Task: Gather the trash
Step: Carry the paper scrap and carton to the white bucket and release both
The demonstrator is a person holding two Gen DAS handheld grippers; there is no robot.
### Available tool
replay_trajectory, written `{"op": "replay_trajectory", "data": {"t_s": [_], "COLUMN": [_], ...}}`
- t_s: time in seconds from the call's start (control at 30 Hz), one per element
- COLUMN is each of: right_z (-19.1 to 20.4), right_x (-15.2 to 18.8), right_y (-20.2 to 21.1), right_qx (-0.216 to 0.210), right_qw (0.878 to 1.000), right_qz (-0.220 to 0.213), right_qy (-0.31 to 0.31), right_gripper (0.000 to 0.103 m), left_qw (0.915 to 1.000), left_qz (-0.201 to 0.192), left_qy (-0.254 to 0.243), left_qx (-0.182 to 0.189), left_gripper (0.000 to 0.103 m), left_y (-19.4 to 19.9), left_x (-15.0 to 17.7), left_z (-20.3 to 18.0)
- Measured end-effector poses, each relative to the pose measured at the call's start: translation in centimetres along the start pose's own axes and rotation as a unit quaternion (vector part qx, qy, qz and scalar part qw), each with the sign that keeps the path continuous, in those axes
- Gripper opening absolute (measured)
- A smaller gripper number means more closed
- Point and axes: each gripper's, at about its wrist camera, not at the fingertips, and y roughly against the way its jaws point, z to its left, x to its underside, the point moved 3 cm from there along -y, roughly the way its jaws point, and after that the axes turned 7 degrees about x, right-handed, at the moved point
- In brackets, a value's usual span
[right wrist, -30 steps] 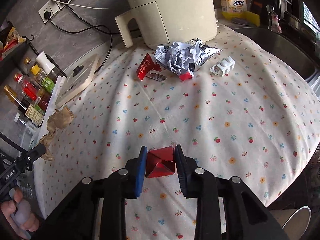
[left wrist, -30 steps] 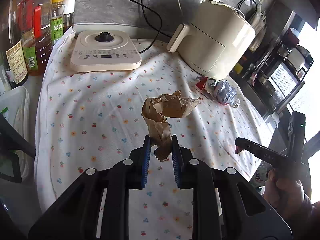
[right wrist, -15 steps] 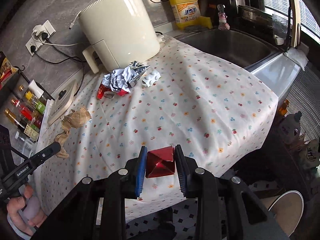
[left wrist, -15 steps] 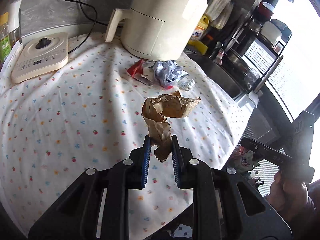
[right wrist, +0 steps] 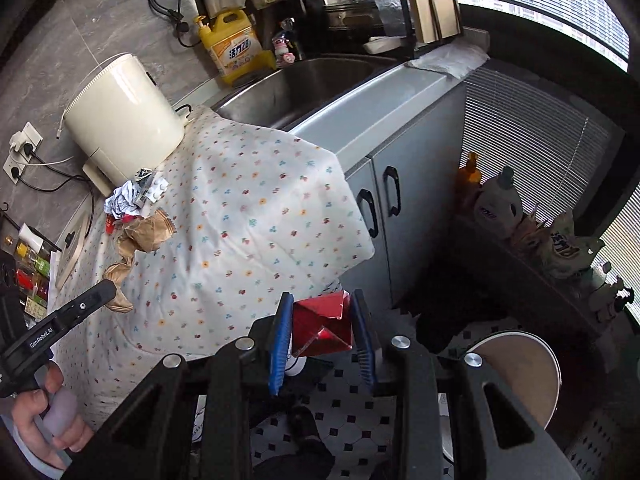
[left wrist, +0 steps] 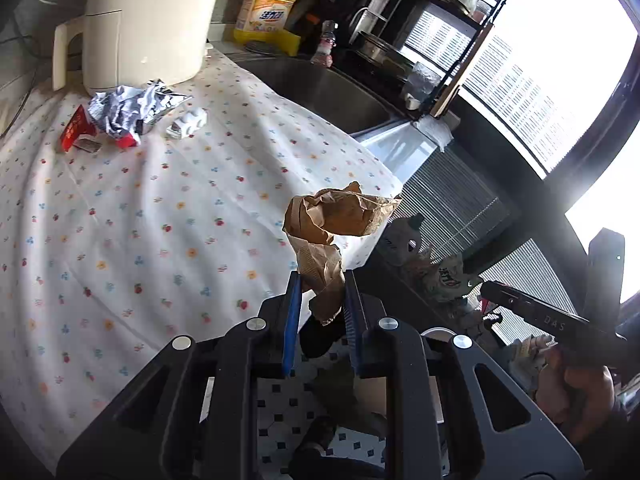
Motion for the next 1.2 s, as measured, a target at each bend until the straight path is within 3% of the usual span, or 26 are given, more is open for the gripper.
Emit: {"op": "replay_trajectory", "data": {"t_s": [0.33,0.4,0.43,0.47,0.5,0.57,0.93,1.13,1.17,1.2], "right_z": [-13.4,-15.2,-15.9,-16.6,-17.4,-18.9,-27.7,-30.9,-31.3,-31.6], "right_x": [3.2,4.2,4.7,5.0,5.4,6.0,8.3,9.8,9.9,10.1], "right_y": [1.1,1.0,1.0,1.1,1.2,1.2,1.7,2.7,2.8,2.9], "right_qx": [0.054,0.053,0.049,0.049,0.051,0.052,0.064,0.073,0.074,0.075], "right_qw": [0.995,0.995,0.995,0.995,0.994,0.994,0.985,0.98,0.979,0.979], "right_qz": [0.021,0.032,0.035,0.033,0.031,0.035,0.045,0.042,0.041,0.041], "right_qy": [-0.077,-0.084,-0.085,-0.086,-0.087,-0.093,-0.154,-0.18,-0.184,-0.186], "right_gripper": [0.031,0.036,0.042,0.056,0.061,0.062,0.063,0.063,0.063,0.064], "left_qw": [0.9953,0.9936,0.9928,0.9918,0.9907,0.9882,0.9699,0.9489,0.9461,0.945], "left_qz": [0.052,0.066,0.073,0.081,0.088,0.105,0.197,0.265,0.274,0.279], "left_qy": [-0.062,-0.07,-0.073,-0.077,-0.08,-0.089,-0.125,-0.152,-0.154,-0.15], "left_qx": [0.052,0.058,0.06,0.063,0.065,0.068,0.072,0.079,0.079,0.08], "left_gripper": [0.021,0.021,0.021,0.021,0.021,0.021,0.021,0.022,0.028,0.05], "left_y": [-7.8,-9.2,-9.9,-10.6,-11.1,-12.4,-18.0,-21.5,-21.9,-22.2], "left_x": [2.4,3.2,3.8,4.2,4.7,5.7,11.6,15.2,15.6,15.7], "left_z": [-11.0,-12.8,-13.5,-14.3,-15.0,-16.4,-21.8,-24.5,-24.8,-25.0]}}
